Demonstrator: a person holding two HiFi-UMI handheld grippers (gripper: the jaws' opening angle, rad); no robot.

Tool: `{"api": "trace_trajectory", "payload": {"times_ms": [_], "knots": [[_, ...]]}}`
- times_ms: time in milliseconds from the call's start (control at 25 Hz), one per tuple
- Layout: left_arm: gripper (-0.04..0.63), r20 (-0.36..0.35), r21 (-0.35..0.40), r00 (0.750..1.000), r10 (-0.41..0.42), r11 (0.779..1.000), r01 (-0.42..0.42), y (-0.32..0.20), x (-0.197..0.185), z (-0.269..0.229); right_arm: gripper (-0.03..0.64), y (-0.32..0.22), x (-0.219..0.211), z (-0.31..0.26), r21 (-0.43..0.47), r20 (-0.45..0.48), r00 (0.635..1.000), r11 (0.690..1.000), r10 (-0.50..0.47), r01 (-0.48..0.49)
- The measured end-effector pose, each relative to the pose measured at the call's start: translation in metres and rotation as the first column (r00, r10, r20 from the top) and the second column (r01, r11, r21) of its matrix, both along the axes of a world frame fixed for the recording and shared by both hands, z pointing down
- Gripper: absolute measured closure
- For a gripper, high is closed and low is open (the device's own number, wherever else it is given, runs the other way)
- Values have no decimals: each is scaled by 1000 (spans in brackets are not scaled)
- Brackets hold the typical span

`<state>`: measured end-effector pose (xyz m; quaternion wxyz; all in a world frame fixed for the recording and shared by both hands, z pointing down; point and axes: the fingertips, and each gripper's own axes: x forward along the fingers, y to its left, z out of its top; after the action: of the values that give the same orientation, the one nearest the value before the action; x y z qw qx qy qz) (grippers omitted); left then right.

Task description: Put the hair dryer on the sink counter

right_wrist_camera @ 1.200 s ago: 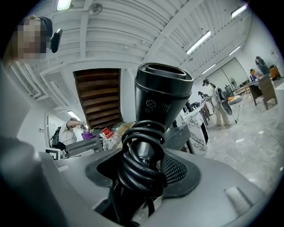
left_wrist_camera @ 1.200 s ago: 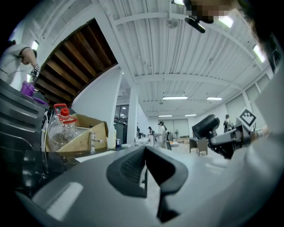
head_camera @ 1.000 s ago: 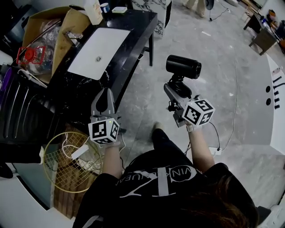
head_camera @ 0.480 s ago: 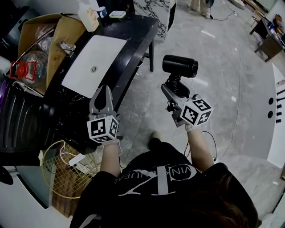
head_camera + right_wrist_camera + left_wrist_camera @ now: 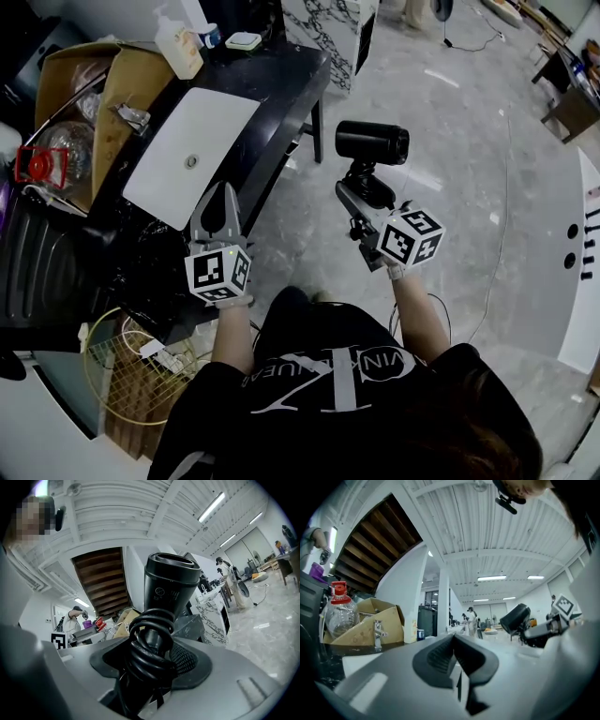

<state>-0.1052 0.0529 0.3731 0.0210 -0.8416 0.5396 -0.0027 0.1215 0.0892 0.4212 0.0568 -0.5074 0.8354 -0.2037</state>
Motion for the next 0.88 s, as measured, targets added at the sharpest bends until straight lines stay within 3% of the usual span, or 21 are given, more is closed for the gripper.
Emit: {"api": "trace_trajectory", "payload": {"times_ms": [360, 560, 720, 880], "knots": [[595, -32, -2, 999, 8, 1000, -8, -56, 11, -3, 341, -52, 4, 6, -6, 11, 1000, 1000, -18, 18], [595, -70, 0, 998, 4, 1000, -4, -113, 11, -12, 341, -110, 0, 1, -9, 14, 999, 999, -36, 36], [595, -147, -6, 989, -1, 1000, 0, -162, 11, -25, 341, -161, -5, -7, -8, 3, 998, 998, -66, 66], [595, -152, 0, 988, 2, 1000, -2, -203, 10, -30, 341, -204, -18, -4, -18, 4, 996, 996, -91, 92]]}}
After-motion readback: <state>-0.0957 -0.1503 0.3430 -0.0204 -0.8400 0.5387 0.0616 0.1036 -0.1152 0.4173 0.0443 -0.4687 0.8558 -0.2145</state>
